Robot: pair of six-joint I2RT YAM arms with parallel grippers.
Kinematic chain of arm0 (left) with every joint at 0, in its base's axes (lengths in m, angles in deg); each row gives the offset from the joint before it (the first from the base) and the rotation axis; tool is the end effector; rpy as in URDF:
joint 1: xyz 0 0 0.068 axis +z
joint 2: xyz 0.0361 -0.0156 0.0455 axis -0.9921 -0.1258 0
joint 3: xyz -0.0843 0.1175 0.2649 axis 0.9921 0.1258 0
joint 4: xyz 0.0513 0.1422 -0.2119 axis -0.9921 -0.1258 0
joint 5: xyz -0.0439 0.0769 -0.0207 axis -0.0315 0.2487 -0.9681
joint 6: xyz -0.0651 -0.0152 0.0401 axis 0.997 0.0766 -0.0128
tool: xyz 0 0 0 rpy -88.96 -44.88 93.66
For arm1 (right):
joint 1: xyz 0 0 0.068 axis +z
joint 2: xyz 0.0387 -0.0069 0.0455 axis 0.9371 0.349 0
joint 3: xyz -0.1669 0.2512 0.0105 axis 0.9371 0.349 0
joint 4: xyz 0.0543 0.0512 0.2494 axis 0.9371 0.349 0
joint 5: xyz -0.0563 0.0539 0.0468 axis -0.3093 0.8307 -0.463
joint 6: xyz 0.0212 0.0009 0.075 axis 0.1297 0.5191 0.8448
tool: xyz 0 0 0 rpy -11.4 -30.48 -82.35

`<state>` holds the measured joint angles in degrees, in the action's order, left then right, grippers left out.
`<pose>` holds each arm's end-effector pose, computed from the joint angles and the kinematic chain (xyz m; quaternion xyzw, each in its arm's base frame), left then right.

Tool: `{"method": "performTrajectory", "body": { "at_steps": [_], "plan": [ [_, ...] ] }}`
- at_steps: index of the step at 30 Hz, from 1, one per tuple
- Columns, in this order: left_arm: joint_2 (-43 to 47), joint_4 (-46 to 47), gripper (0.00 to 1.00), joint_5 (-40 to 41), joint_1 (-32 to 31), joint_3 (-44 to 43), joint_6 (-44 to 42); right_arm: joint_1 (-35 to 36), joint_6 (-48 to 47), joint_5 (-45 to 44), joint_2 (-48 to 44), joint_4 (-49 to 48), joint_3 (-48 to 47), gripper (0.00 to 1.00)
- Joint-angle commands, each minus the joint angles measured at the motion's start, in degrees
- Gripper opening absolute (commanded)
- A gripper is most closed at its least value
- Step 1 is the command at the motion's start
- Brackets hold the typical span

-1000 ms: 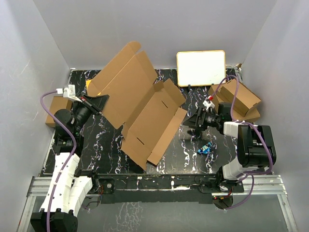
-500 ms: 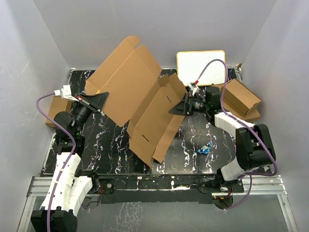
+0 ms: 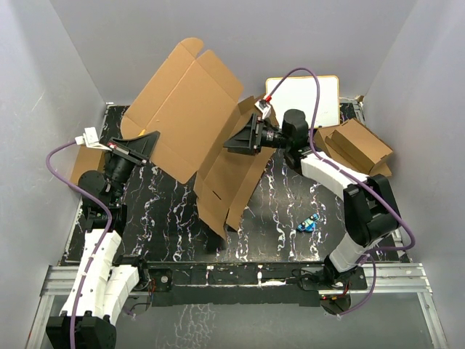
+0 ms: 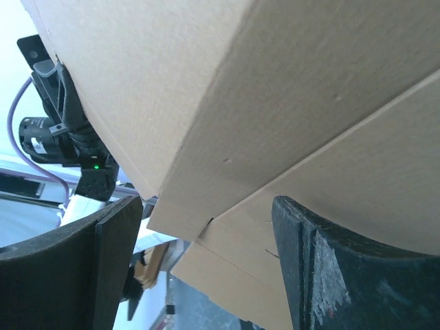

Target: Fold the paper box

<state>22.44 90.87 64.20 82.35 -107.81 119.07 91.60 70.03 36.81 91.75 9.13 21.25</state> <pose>0.1709 -0.0273 0.4046 -0.1069 0.5313 -0.5065 0.6706 0.3437 0.1974 0.3270 -0.0903 0.7176 0.6463 0.2433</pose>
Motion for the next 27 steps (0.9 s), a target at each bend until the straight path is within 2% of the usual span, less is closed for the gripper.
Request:
{"method": "performTrajectory", "body": {
  "at_steps": [1, 8, 15, 27],
  "plan": [
    [0.2, 7.4, 0.0, 1.9, -1.0, -1.8, 4.6, 2.0, 6.3, -2.4, 0.2, -4.7, -3.3, 0.82],
    [-1.9, 11.5, 0.0, 3.5, -4.2, -0.6, 7.4, 2.7, 9.7, -3.1, 1.3, -9.4, -4.4, 0.82],
    [-4.5, 11.5, 0.0, 5.0, -9.0, -1.0, 6.1, 2.7, 12.8, -3.6, 1.6, -13.3, -4.4, 0.8],
    [-5.6, 7.4, 0.0, 7.3, -11.7, -1.0, 2.5, 2.6, 16.6, -4.2, 0.5, -20.7, -0.9, 0.57]
  ]
}}
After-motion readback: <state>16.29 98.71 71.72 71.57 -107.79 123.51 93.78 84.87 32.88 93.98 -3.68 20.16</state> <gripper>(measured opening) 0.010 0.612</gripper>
